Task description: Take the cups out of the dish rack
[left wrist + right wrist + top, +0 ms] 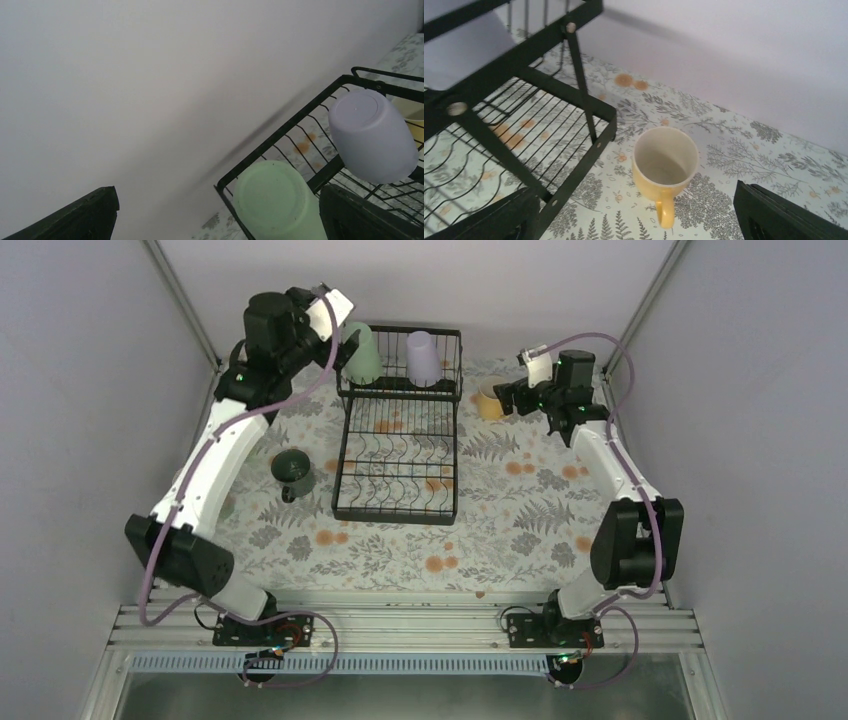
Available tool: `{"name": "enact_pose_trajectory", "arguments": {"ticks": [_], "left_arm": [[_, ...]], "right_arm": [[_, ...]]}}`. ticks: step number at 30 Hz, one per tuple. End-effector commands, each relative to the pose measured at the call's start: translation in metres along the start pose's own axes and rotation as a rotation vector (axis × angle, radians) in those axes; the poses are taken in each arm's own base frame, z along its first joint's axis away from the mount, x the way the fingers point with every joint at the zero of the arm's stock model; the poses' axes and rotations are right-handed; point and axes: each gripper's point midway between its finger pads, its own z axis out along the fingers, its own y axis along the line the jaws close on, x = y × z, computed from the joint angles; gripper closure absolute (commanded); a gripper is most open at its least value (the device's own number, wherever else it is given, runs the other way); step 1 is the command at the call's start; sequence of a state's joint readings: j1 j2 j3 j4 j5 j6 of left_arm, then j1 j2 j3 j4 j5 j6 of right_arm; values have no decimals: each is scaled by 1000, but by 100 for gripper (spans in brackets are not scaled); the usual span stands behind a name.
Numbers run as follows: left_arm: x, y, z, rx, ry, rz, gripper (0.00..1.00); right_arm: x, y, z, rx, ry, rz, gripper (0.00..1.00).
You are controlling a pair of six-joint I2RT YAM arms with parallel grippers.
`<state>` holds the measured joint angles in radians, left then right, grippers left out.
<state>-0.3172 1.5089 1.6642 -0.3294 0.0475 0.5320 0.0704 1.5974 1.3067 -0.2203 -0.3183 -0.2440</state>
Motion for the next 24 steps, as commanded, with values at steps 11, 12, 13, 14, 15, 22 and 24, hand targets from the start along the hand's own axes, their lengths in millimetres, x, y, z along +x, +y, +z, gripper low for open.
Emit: {"name": "enact_pose_trajectory", "arguments": {"ticks": [11,12,13,14,15,22,24], "left_arm": [[39,-51,46,450,205,-70,0],[41,-51,48,454,209,-66,0],[43,-52,50,455,213,-65,0],[45,-52,53,452,217,-64,0],[47,-52,56,449,219,-64,0],[67,-53,71,445,257,-75,0],[68,-52,74,443,253,-80,0]], "right_arm": [[-24,25,-39,-106,-48,-115,0],[-23,26,-39,-110,-46,-114,0],[-23,27,-38,-114,-46,-111,0],[-22,27,-39,-117,-46,-108,0],[-22,28,-38,-119,-46,-104,0],[-16,28,-40,-113,-41,-109,0],[-14,28,-39,-110,-38,-112,0]]}}
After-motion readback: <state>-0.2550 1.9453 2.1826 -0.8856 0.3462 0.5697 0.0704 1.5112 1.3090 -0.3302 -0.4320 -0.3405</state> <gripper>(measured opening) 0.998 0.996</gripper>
